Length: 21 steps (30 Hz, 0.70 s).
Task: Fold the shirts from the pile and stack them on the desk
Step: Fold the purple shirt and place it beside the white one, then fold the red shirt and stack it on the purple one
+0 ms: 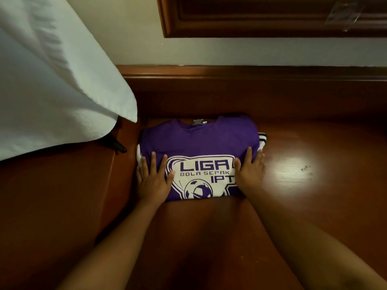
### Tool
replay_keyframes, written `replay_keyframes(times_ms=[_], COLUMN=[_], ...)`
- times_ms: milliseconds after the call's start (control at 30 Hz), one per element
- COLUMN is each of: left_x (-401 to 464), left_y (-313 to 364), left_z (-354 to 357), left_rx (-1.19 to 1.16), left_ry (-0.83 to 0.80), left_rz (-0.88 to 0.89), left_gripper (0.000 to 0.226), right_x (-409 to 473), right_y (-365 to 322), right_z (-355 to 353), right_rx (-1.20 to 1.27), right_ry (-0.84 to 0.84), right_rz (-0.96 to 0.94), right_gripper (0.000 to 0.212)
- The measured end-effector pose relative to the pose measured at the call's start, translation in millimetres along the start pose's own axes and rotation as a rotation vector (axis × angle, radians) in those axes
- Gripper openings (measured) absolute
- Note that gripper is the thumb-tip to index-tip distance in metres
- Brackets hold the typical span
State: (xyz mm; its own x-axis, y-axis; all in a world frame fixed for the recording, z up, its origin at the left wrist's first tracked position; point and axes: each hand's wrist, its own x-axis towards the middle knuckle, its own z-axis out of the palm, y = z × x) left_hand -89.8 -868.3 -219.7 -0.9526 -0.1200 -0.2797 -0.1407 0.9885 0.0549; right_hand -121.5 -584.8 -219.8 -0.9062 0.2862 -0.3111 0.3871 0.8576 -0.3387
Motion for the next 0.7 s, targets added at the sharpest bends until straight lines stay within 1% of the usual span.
replay_keyframes(times_ms=[67, 133, 200, 233, 300, 333, 500, 633, 700], left_x=[1, -11, -32, -40, -45, -42, -34, -43, -55], left_y=[3, 10, 18, 19, 16, 14, 22, 47, 66], left_z=[-5, -3, 7, 12, 21, 23, 9, -15, -27], left_rx=[0.009, -0.003, 0.012, 0.022, 0.016, 0.006, -0.029, -0.093, -0.099], left_ry=[0.075, 0.137, 0.13, 0.091, 0.009, -0.005, -0.068, -0.093, -0.092], left_rz=[-0.02, 0.039, 0.163, 0.201, 0.201, 0.19, 0.158, 0.093, 0.085], left_gripper=[0.071, 0.067, 0.067, 0.067, 0.067, 0.067, 0.071, 0.061, 0.059], right_x=[-2, -17, -34, -40, -45, -45, -43, -47, -54], right_y=[-6, -7, 0, 5, 12, 13, 6, 10, 21], right_z=[-1, 2, 11, 15, 19, 18, 4, -29, -49], right_rx=[-0.083, -0.128, -0.161, -0.169, -0.172, -0.174, -0.173, -0.078, -0.038], right_ry=[0.063, 0.097, 0.083, 0.049, -0.022, -0.042, -0.147, -0.236, -0.257], right_rz=[-0.039, -0.187, -0.319, -0.339, -0.326, -0.318, -0.294, -0.298, -0.314], right_gripper=[0.069, 0.071, 0.071, 0.073, 0.079, 0.079, 0.066, 0.065, 0.064])
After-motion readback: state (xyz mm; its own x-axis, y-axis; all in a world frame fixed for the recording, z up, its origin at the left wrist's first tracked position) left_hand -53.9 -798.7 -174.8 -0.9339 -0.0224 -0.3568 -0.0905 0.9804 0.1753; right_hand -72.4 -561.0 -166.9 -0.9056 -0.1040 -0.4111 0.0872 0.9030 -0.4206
